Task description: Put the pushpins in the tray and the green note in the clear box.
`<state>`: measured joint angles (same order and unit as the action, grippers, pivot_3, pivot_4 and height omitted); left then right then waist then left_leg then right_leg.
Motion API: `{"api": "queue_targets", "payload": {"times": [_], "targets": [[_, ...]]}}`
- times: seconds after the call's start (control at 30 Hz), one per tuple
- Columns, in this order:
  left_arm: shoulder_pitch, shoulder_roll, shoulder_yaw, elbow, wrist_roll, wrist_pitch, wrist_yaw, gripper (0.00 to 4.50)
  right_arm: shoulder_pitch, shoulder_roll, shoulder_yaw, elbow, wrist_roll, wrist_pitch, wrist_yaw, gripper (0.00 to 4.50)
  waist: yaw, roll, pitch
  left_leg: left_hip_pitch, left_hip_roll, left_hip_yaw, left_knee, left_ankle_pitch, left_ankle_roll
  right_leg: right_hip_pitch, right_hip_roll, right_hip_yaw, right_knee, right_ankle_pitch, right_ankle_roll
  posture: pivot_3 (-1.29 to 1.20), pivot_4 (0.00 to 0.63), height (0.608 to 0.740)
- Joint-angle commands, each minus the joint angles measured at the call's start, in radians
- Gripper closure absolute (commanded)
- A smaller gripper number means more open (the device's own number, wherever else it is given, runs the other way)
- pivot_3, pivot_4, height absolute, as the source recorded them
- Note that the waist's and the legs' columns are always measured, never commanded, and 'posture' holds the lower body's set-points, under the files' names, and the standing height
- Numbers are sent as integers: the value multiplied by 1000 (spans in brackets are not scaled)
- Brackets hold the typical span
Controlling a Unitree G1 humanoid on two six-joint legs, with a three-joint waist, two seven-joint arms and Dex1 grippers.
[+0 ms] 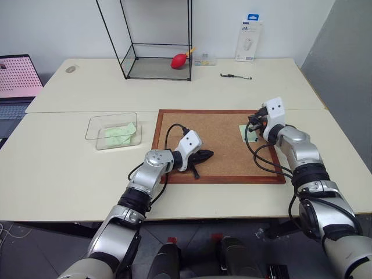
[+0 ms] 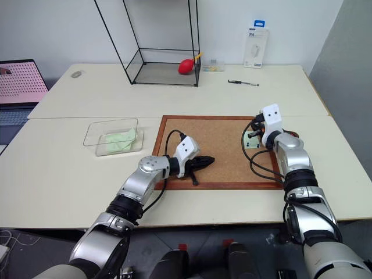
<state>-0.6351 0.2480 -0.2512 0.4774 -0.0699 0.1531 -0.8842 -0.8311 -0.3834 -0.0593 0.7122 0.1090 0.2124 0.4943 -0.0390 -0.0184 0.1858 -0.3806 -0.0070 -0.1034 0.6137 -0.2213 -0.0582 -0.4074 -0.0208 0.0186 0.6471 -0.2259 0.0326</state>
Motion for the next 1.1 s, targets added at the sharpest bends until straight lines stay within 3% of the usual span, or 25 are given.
{"api": "queue_targets", "payload": {"times": [0.03, 0.4, 0.77, 1.1], "targets": [[17, 6, -25, 24, 29, 23, -9, 4500, 22, -18, -38, -112, 26, 39, -14, 4401, 0, 0, 0, 0, 0, 0, 0, 0, 0, 0, 0, 0, 0, 0, 0, 0, 150, 740], [29, 7, -23, 15, 28, 17, -7, 4500, 217, -183, -68, -352, -22, 116, -46, 4401, 2, 0, 0, 0, 0, 0, 0, 0, 0, 0, 0, 0, -1, 0, 0, 0, 150, 740], [24, 0, -31, 27, 35, 2, -7, 4500, 257, -210, -35, -297, -101, 95, -81, 4401, -5, 1, -1, 0, 0, 2, 0, 0, 0, 0, 0, 2, 0, 0, 0, 0, 150, 740], [26, 4, -30, 28, 43, -7, -4, 4500, 232, -203, -37, -248, -115, 84, -86, 2391, -4, 1, -1, 1, 0, 2, 0, 0, 0, 0, 0, 2, -1, 0, 0, 0, 150, 740]]}}
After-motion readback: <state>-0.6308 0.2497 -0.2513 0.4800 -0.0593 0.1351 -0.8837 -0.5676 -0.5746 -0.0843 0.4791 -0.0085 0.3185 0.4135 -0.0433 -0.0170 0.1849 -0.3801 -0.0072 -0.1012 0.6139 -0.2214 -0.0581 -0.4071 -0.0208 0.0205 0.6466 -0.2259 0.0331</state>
